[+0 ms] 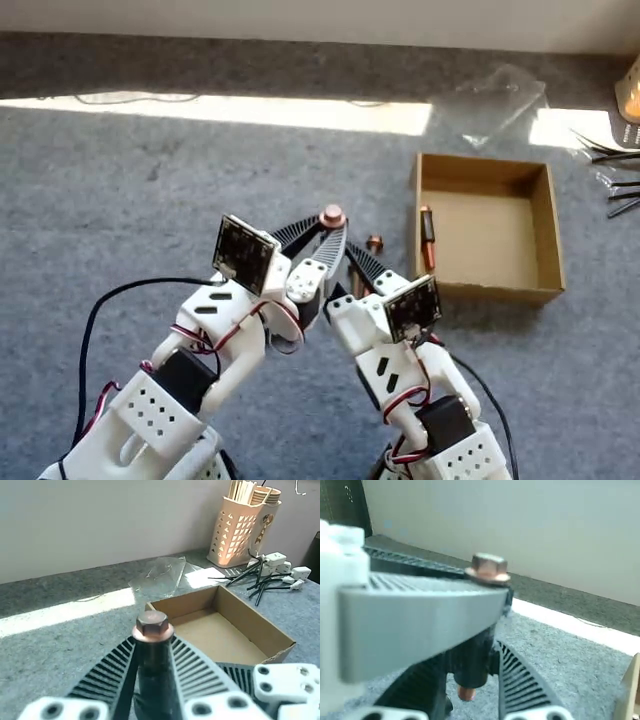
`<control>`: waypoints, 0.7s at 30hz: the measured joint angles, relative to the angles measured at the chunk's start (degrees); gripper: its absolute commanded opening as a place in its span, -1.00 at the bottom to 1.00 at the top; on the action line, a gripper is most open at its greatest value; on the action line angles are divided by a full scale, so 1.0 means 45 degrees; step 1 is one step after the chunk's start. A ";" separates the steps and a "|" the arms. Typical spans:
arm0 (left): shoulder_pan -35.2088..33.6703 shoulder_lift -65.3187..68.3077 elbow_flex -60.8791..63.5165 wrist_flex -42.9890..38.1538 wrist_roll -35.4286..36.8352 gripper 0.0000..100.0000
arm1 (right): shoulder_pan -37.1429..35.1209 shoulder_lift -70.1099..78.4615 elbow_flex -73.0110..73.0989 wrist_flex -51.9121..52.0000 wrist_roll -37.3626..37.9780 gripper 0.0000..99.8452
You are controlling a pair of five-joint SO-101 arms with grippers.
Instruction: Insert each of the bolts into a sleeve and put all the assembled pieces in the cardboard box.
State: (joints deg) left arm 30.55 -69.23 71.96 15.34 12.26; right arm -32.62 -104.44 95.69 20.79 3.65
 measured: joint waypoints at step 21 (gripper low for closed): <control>0.0059 -0.0020 0.0293 0.0000 0.0000 -0.59 | 0.0078 0.0020 0.0000 0.0000 0.0000 -0.99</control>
State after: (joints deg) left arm 30.81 -69.32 73.27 15.34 12.26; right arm -32.26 -104.35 95.69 20.79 3.65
